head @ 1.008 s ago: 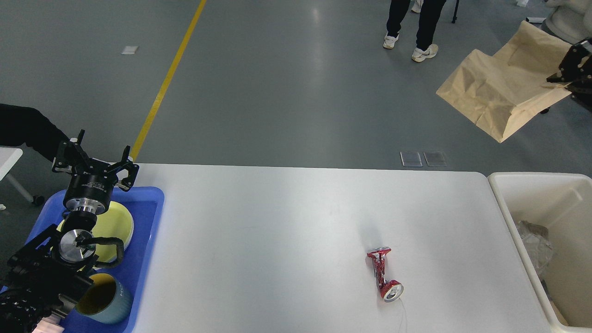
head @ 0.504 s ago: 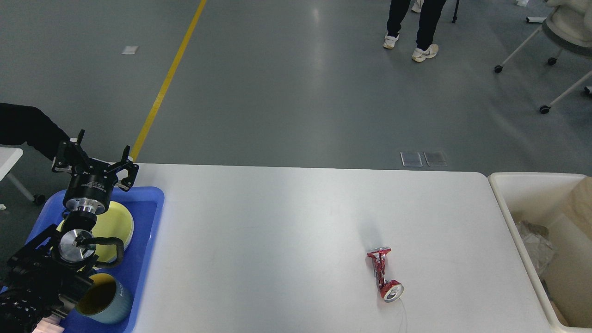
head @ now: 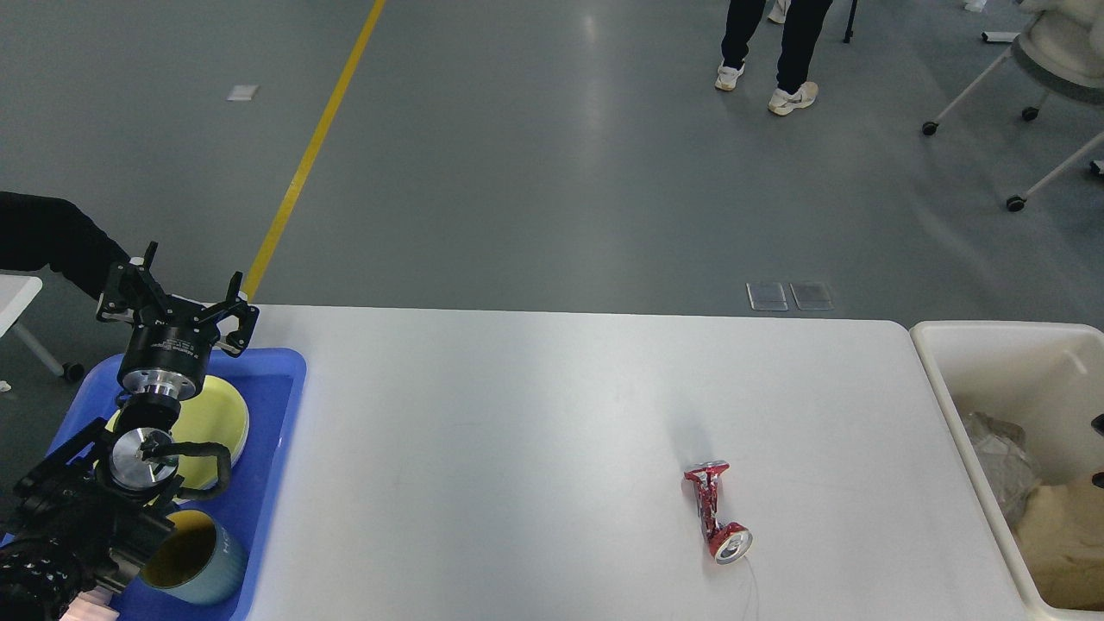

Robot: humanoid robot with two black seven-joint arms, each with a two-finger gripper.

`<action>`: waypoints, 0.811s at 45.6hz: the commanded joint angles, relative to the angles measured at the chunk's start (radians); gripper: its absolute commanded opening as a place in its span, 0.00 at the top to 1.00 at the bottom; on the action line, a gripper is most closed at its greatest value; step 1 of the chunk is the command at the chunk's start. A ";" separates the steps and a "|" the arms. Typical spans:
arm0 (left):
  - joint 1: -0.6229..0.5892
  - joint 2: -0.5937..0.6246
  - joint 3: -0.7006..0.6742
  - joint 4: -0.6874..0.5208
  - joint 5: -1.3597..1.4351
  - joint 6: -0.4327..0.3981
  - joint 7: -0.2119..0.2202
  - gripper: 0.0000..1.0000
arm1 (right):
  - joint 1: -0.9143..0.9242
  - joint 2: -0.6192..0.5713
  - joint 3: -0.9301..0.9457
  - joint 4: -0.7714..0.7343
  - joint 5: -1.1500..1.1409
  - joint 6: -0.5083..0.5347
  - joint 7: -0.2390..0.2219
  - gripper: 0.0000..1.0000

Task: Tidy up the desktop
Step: 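Grasp the brown paper bag, lift it and drop it into the bin, then reach the right gripper across the table down to the red can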

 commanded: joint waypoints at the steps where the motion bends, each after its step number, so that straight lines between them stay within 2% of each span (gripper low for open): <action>1: 0.000 0.000 0.000 0.000 0.000 0.000 0.000 0.03 | 0.116 0.042 -0.060 0.025 -0.002 0.003 0.000 0.00; 6: 0.000 0.000 0.000 0.000 0.000 0.000 0.000 0.03 | 0.263 0.088 -0.230 0.099 -0.002 0.020 0.001 0.00; 11: 0.000 0.000 0.000 0.001 0.000 0.000 0.000 0.03 | 0.431 0.154 -0.356 0.246 -0.005 0.024 0.005 0.00; 21: 0.000 0.000 0.000 0.000 0.000 0.000 0.000 0.03 | 0.705 0.228 -0.386 0.602 -0.029 0.038 0.006 0.00; 26: 0.000 0.000 0.000 0.000 0.000 0.000 0.000 0.03 | 0.842 0.240 -0.374 0.755 -0.093 0.145 0.005 0.00; 32: 0.000 -0.002 0.000 0.001 0.000 0.000 0.000 0.03 | 0.925 0.308 -0.370 0.845 -0.130 0.325 -0.003 0.00; 37: 0.000 0.000 0.000 0.000 0.000 0.000 0.000 0.03 | 0.997 0.348 -0.369 0.958 -0.137 0.379 -0.003 0.00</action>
